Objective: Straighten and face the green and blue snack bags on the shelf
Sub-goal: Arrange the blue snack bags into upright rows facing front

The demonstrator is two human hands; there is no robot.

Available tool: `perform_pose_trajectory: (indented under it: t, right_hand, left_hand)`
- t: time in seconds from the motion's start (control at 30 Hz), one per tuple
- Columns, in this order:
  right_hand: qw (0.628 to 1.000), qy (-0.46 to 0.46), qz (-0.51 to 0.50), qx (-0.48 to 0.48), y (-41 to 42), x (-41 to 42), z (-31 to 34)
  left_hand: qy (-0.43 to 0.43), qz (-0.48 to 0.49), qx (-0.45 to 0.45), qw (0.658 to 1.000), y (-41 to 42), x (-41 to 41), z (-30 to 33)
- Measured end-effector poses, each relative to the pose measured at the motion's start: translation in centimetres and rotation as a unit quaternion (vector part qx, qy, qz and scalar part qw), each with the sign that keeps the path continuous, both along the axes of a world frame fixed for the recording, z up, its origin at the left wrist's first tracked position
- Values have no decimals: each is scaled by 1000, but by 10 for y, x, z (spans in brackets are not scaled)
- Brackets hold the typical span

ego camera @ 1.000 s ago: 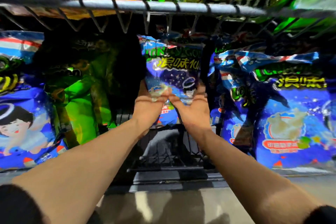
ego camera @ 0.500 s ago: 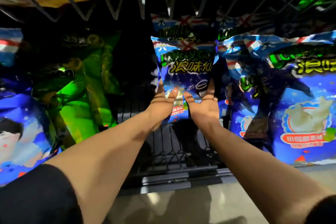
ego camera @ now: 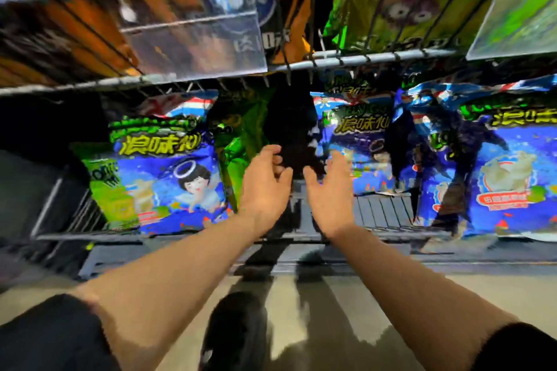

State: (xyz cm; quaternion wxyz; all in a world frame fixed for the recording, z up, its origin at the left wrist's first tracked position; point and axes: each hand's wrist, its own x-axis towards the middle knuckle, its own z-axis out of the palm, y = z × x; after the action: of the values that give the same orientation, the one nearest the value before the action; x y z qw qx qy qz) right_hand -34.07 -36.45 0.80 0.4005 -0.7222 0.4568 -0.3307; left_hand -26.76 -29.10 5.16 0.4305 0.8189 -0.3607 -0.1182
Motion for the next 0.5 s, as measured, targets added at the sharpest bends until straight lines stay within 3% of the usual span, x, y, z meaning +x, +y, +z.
perform_pose_trajectory:
  t: [0.13,0.23,0.33,0.43,0.5]
  right_hand:
    - [993,-64,91,37,73,37,15]
    - [989,-57,128,37,105,54,20]
    - [984,-42,164,62,111,64,22]
    - [972,-31,210,100,105,78,23]
    - [965,-50,231,112,104,87,22]
  left_hand:
    - [-149,132,-76,977,80,17,19]
    - [-183,241,-65,951,121,39,28]
    - [-97,247,-27,964,132,75,12]
    - [83,183,-111,973,132,100,-10]
    - [113,153,-159,969,130,105,-14]
